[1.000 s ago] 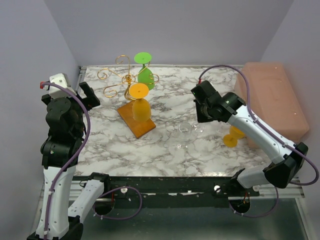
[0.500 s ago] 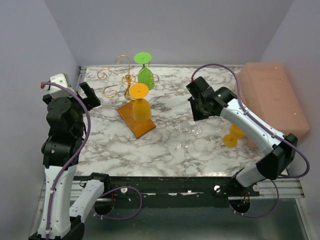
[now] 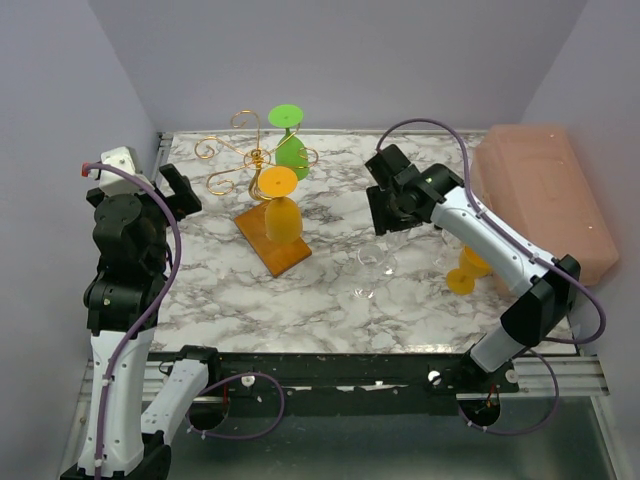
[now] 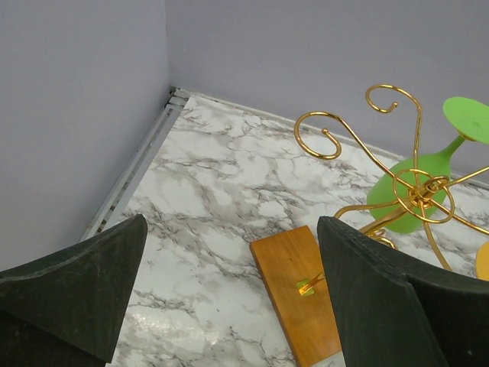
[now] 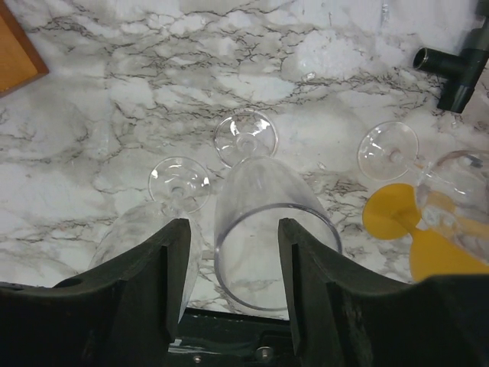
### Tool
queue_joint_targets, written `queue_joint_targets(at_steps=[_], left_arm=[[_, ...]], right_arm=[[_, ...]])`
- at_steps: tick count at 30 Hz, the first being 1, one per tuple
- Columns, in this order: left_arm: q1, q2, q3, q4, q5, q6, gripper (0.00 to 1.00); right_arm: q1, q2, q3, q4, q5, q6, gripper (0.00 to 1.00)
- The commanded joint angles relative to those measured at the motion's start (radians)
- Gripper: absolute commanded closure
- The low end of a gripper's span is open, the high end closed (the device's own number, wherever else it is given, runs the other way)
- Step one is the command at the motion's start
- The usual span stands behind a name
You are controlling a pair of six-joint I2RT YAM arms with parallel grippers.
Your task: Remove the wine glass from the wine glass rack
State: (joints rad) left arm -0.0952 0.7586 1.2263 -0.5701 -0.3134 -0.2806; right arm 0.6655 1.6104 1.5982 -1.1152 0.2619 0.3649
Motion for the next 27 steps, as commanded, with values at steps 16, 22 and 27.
queue_joint_targets(at_steps=[16, 22, 27], left_arm=[[0.024, -0.031, -0.044, 0.095, 0.254, -0.006, 0.04], [0.025, -0.038, -0.049, 0.118, 0.36, -0.001, 0.03], [0.023, -0.032, -0.051, 0.151, 0.526, 0.0, 0.01]], right_arm=[[-0.005, -0.02, 0.245, -0.107, 0.106, 0.025, 0.24], [-0.005, -0.05, 0.26, -0.118, 0.132, 0.048, 0.08], [-0.003, -0.073, 0.258, -0.122, 0.137, 0.06, 0.05]])
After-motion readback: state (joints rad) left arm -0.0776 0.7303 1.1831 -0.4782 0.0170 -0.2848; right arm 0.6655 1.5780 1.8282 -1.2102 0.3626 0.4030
